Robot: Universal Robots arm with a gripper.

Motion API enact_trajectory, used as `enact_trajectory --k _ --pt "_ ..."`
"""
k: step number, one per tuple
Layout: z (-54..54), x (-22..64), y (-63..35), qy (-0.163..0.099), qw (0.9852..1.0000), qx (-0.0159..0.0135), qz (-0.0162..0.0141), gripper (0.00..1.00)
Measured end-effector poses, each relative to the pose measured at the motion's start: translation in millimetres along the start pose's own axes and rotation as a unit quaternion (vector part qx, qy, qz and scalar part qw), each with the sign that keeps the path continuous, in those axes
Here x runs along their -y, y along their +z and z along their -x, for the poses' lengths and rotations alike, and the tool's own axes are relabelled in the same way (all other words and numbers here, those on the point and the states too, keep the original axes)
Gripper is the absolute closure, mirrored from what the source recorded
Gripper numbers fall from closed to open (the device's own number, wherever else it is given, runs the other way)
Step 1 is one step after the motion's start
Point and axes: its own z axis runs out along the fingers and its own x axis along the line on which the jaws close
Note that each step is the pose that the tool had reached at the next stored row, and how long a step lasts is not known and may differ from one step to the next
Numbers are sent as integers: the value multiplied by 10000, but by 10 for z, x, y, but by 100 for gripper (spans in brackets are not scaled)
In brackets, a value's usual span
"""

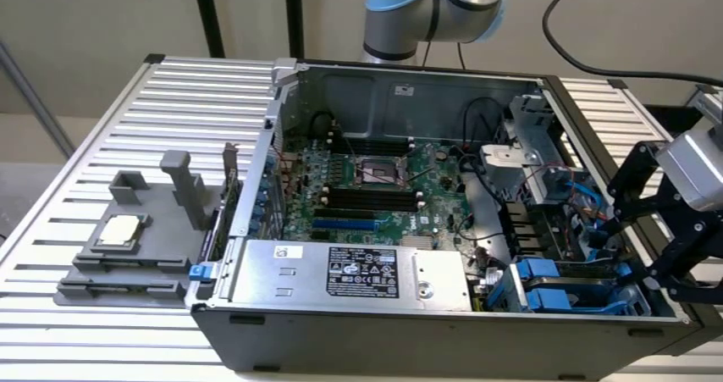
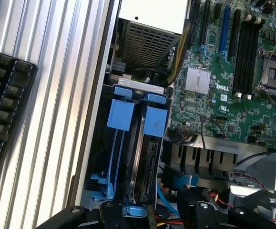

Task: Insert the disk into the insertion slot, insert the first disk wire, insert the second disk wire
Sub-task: 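Insert the first disk wire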

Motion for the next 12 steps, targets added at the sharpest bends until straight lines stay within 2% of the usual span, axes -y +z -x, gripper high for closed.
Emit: enact_trajectory --k 3,12 --pt "-9 37 6 -41 10000 29 3 45" --pt "-35 56 4 -81 10000 34 10 45"
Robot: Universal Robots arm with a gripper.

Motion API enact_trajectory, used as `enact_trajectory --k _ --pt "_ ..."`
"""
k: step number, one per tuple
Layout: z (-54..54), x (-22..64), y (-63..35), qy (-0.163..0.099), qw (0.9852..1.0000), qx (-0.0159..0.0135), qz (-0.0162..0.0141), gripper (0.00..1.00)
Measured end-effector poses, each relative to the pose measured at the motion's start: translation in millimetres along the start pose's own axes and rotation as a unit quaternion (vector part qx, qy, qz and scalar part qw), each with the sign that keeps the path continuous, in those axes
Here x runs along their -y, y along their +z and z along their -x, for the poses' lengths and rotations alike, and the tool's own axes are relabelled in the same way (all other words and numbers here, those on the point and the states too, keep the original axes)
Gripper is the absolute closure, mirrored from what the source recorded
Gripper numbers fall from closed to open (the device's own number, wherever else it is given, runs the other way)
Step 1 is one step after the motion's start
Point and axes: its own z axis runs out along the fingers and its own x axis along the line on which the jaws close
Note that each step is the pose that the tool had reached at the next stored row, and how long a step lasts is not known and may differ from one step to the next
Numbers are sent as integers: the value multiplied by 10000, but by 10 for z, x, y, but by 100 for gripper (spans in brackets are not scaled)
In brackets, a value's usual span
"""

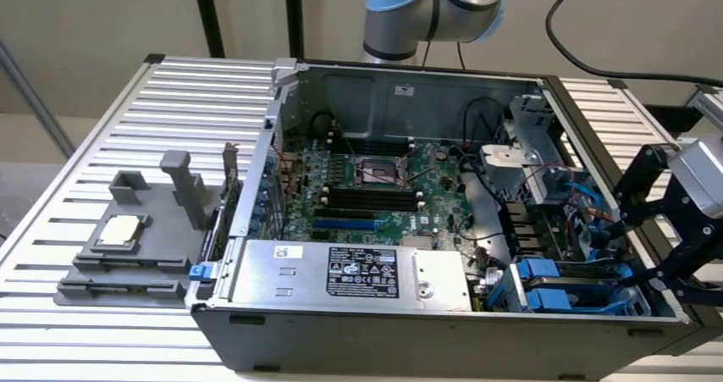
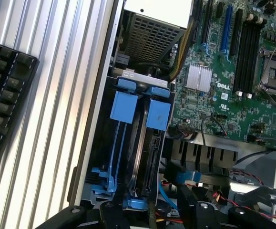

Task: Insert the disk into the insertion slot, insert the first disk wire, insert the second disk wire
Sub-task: 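Insert the first disk wire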

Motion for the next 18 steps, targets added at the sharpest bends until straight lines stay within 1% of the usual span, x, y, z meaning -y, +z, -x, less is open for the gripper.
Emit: enact_trajectory --k 1,2,7,8,9,11,12,17,18 --pt "-1 0 1 -3 10000 0 0 48" --pt "-1 0 1 -7 10000 -1 1 55" --pt "-3 0 10 -66 10000 -3 13 55" --pt "-3 1 13 -84 10000 -4 16 57" --pt "-4 1 14 -102 9999 -6 20 64" --pt "-4 1 19 -139 9999 -7 27 64" --pt "-4 1 19 -158 9999 -8 31 71" --pt "-5 1 22 -267 9996 -12 52 71" --pt "-5 1 22 -288 9996 -13 56 73"
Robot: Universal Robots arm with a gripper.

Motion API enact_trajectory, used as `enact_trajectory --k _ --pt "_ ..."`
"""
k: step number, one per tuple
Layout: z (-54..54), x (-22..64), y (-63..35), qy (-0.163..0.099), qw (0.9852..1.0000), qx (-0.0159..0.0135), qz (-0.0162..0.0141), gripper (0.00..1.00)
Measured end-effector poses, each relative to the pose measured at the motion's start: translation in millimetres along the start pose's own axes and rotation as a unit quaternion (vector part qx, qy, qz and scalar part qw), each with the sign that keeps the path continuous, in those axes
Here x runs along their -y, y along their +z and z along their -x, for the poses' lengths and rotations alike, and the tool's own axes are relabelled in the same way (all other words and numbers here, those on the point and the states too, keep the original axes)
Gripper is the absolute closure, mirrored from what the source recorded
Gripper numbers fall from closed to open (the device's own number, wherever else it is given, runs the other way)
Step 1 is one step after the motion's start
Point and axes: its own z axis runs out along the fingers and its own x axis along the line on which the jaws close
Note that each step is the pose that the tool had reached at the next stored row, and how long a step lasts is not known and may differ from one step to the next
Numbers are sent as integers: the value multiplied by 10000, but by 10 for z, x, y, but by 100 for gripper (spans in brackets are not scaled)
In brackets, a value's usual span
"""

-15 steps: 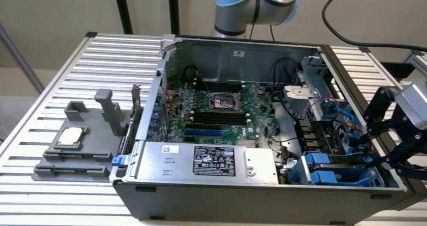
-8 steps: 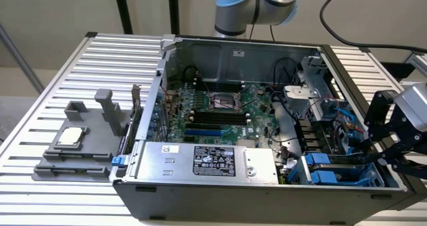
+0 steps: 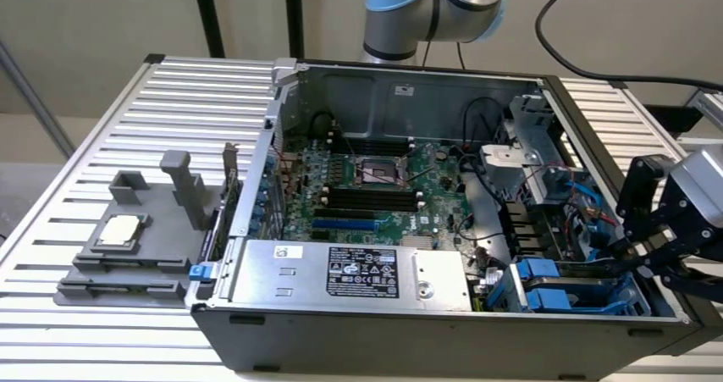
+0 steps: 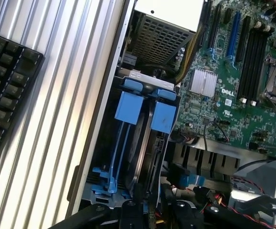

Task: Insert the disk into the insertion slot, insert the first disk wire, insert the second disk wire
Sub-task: 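Insert the first disk wire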

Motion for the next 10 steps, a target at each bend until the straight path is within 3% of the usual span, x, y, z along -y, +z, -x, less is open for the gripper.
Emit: enact_trajectory --k 2,3,7,10 --pt "0 0 0 -40 10000 -1 7 73" --pt "0 0 1 -55 10000 -1 10 80" --pt "-1 0 1 -76 10000 -1 14 83" --pt "3 -15 1 -80 10000 22 9 84"
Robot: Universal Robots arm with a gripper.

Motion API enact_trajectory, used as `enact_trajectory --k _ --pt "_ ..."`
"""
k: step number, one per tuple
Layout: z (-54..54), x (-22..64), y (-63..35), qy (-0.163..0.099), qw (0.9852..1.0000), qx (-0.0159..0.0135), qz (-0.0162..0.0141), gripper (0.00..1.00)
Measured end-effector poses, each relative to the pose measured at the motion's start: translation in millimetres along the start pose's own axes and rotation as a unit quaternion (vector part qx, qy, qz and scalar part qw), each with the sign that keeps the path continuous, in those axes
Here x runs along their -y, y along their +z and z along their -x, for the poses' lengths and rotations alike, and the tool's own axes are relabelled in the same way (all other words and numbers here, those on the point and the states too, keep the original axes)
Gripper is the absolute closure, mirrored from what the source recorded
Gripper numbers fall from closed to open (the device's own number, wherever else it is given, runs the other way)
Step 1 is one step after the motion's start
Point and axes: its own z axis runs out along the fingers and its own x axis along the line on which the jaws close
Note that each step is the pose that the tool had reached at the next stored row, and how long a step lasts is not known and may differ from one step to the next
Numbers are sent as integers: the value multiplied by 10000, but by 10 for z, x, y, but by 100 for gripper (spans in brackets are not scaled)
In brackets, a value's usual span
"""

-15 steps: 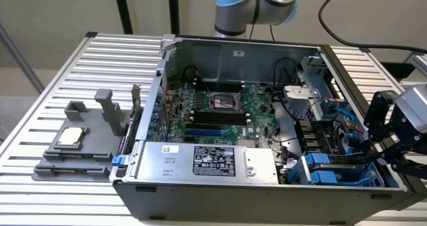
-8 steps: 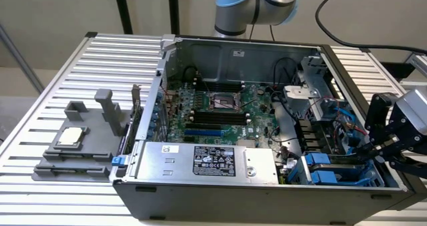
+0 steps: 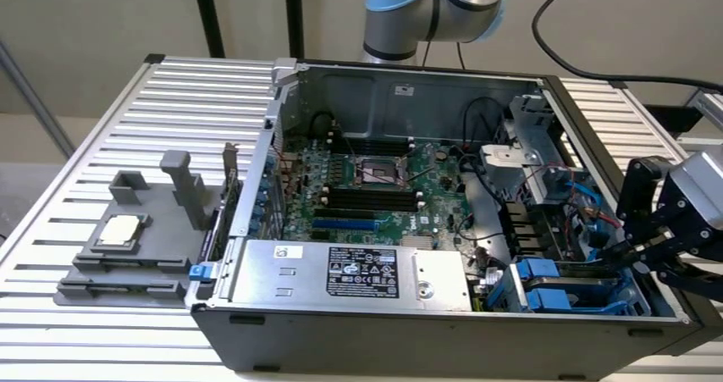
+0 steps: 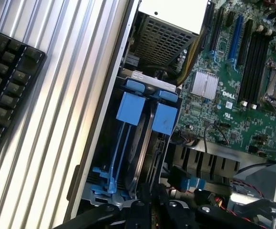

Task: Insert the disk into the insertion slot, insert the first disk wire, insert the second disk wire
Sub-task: 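Insert the first disk wire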

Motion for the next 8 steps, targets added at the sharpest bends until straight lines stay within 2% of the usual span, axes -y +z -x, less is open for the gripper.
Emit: enact_trajectory --k 4,8 --pt "22 -69 -22 -4 10000 16 -3 84" --pt "54 -185 -28 -6 10000 17 -9 84"
